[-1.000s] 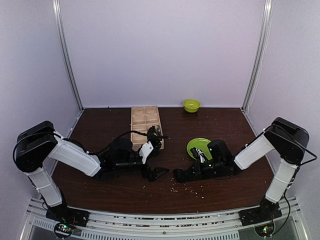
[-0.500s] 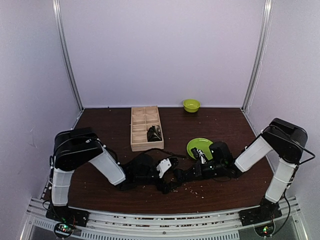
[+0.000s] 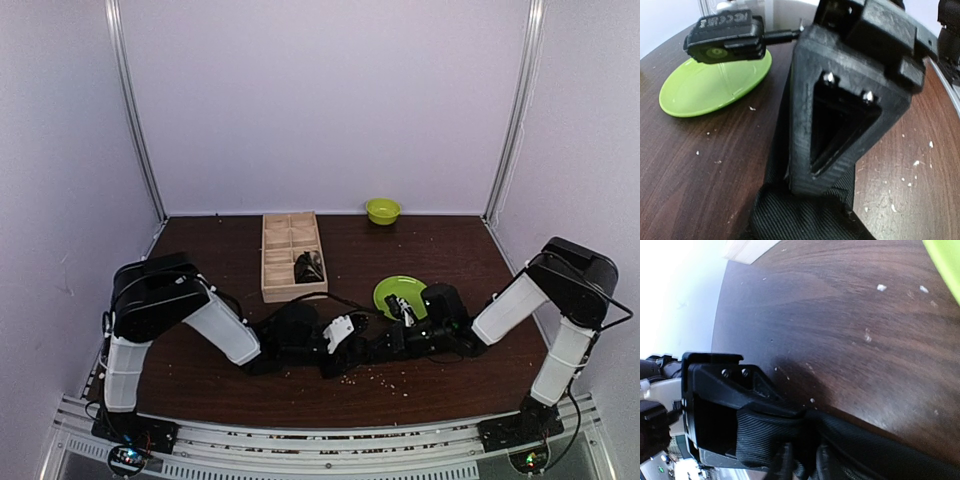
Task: Roll the ties
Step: Roll the tie at the center of the board.
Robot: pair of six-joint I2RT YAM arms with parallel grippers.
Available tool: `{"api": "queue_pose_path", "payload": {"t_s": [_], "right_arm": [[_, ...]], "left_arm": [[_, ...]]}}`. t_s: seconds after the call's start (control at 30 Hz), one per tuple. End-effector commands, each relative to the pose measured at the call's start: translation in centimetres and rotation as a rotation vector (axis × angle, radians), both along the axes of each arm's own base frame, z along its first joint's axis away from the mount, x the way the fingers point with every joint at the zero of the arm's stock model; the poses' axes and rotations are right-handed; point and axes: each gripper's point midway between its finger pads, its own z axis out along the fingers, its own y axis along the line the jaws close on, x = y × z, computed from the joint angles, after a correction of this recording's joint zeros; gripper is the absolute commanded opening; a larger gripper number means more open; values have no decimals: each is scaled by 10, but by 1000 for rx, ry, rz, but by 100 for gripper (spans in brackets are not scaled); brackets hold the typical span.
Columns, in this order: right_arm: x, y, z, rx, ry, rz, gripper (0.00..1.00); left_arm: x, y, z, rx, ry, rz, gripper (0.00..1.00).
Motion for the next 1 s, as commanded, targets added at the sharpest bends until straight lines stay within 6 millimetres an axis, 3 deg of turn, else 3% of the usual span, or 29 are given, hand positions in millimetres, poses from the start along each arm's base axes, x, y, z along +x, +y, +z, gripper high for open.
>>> {"api": "queue_pose_path", "payload": {"t_s": [0.0,0.13,0.23,0.5,0.63,0.73,0.83,0.87,0.97], "right_arm": [[-8,-19,-11,-110,62,-48,26],[2,-5,24,-58,21,-42,38],[3,1,39,-46,12,-26,43],[-7,26,37,-35,57,37,43],[-10,32,27,-54,76,47,37],[-12,28,16,-93,87,51,26],[-14,24,8,-118,91,53,5],[-15,22,5,-126,90,53,0],[-16,15,-5,-145,94,50,0]], "left_arm": [[-10,20,-24,200,23,-42,41],[-8,31,-27,306,13,-39,41],[-11,35,-26,343,17,-55,41],[-14,37,-29,365,43,-66,41],[-14,38,-31,374,46,-63,42],[-14,39,-33,382,47,-60,42],[-13,40,-32,384,48,-57,43],[-13,39,-32,383,48,-57,45],[-9,39,-25,355,49,-40,61]]}}
